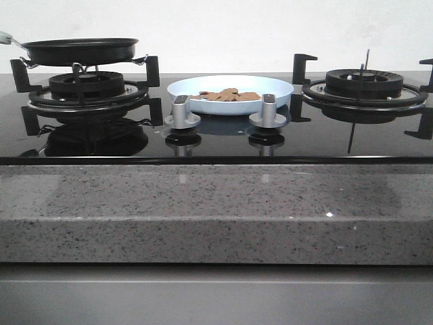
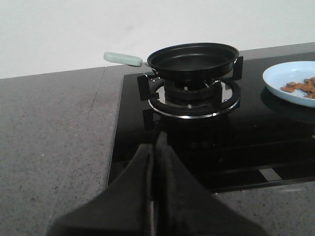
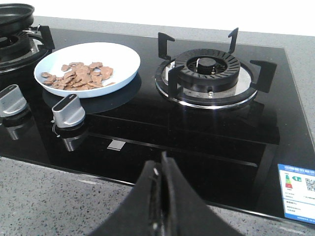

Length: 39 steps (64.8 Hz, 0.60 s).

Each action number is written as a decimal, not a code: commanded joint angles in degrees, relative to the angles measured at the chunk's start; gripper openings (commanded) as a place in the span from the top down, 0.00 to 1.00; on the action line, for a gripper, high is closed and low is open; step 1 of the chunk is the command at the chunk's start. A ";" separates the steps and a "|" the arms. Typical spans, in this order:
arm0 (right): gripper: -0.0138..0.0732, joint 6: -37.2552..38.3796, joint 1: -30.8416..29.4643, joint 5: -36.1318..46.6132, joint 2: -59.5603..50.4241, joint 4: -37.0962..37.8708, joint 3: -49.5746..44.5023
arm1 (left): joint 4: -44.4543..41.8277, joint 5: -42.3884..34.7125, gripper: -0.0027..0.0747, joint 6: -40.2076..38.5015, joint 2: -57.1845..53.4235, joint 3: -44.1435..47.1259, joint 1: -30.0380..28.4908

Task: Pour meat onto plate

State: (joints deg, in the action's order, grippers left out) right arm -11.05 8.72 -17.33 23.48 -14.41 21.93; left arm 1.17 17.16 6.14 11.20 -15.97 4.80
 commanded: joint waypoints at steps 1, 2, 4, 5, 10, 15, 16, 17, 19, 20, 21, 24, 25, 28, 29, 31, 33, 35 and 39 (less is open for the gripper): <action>0.92 -0.53 -0.11 4.48 0.17 -0.63 1.40 | 1.02 -7.39 0.99 -0.71 -3.85 2.85 0.45; 0.92 -0.53 -0.11 4.48 0.17 -0.63 1.40 | 1.09 -7.70 0.99 -0.71 -4.66 4.03 0.45; 0.92 -0.53 -0.11 4.48 0.17 -0.63 1.40 | 1.24 -8.33 0.99 -0.71 -7.42 6.20 0.45; 0.92 -0.53 -0.11 4.48 0.17 -0.63 1.40 | 1.36 -8.34 0.99 -0.71 -8.17 6.86 0.45; 0.92 -0.53 -0.11 4.48 0.17 -0.63 1.40 | 1.34 -8.34 0.99 -0.71 -11.70 10.22 0.45; 0.92 -0.53 -0.11 4.42 0.23 -0.63 1.40 | 1.34 -9.66 0.99 -0.71 -12.17 12.58 0.45; 0.92 -0.53 -0.11 4.42 0.23 -0.63 1.40 | 1.34 -9.98 0.99 -0.71 -12.16 13.16 0.45; 0.92 -0.53 -0.11 4.42 0.23 -0.63 1.40 | 1.34 -10.55 0.99 -0.71 -12.16 13.58 0.45; 0.92 -0.53 -0.11 4.42 0.23 -0.63 1.40 | 1.34 -11.51 0.99 -0.71 -12.29 14.43 0.34; 0.92 -0.53 -0.11 4.42 0.23 -0.63 1.40 | 1.34 -12.40 0.99 -0.71 -12.41 15.06 0.34; 0.92 -0.53 -0.11 4.42 0.23 -0.63 1.40 | 1.34 -13.13 0.99 -0.71 -12.42 15.50 0.34; 0.92 -0.53 -0.11 4.42 0.23 -0.63 1.40 | 1.34 -15.54 0.99 -0.71 -12.42 16.63 0.34; 0.92 -0.53 -0.11 4.42 0.23 -0.63 1.40 | 1.34 -15.08 0.99 -0.71 -12.42 16.63 0.34; 0.92 -0.53 -0.11 4.42 0.23 -0.63 1.40 | 1.48 -15.46 0.99 -0.71 -12.42 16.39 0.34; 0.92 -0.53 -0.11 4.42 0.23 -0.63 1.40 | 1.48 -15.90 0.99 -0.71 -12.42 16.39 0.34; 0.92 -0.53 -0.11 4.42 0.23 -0.63 1.40 | 1.48 -16.33 0.99 -0.71 -12.42 16.51 0.34; 0.92 -0.53 -0.11 4.42 0.23 -0.63 1.40 | 1.48 -16.48 0.99 -0.71 -12.42 16.51 0.34; 0.92 -0.53 -0.11 4.42 0.23 -0.63 1.40 | 1.48 -16.60 0.99 -0.71 -12.42 16.51 0.34; 0.92 -0.53 -0.11 4.42 0.23 -0.63 1.40 | 1.48 -16.60 0.99 -0.71 -12.31 16.51 0.34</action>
State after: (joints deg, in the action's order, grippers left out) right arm -11.05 8.72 -17.33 23.45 -14.50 21.93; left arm 2.01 5.87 5.99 -0.20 0.21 4.80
